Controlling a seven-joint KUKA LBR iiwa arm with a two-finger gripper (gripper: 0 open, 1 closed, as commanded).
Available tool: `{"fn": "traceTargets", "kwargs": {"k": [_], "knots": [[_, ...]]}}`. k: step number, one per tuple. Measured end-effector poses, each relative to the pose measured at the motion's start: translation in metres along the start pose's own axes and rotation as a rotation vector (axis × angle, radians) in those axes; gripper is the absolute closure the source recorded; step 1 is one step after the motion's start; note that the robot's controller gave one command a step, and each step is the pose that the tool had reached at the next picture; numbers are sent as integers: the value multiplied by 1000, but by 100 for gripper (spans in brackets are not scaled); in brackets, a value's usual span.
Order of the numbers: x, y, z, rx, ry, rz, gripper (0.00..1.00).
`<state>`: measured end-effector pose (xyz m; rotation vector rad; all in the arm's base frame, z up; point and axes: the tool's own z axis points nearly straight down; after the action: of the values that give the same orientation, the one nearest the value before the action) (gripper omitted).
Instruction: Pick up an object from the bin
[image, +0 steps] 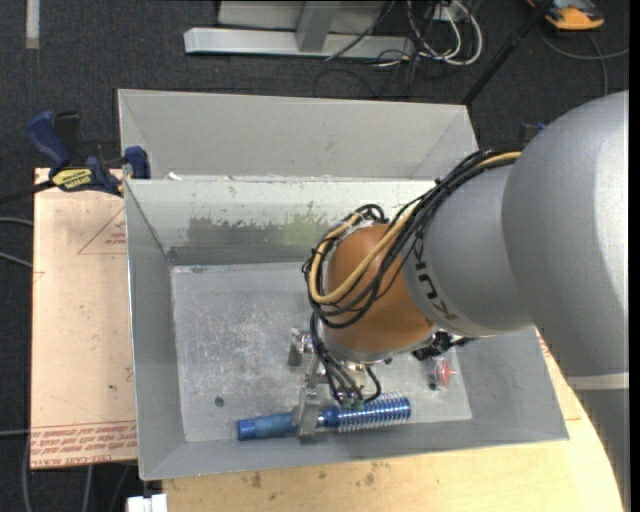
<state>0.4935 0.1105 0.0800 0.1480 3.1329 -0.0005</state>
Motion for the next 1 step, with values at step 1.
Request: {"fn": "traceTargets", "kwargs": {"k": [1], "knots": [[15,25,8,-3,-3,32,0]]}}
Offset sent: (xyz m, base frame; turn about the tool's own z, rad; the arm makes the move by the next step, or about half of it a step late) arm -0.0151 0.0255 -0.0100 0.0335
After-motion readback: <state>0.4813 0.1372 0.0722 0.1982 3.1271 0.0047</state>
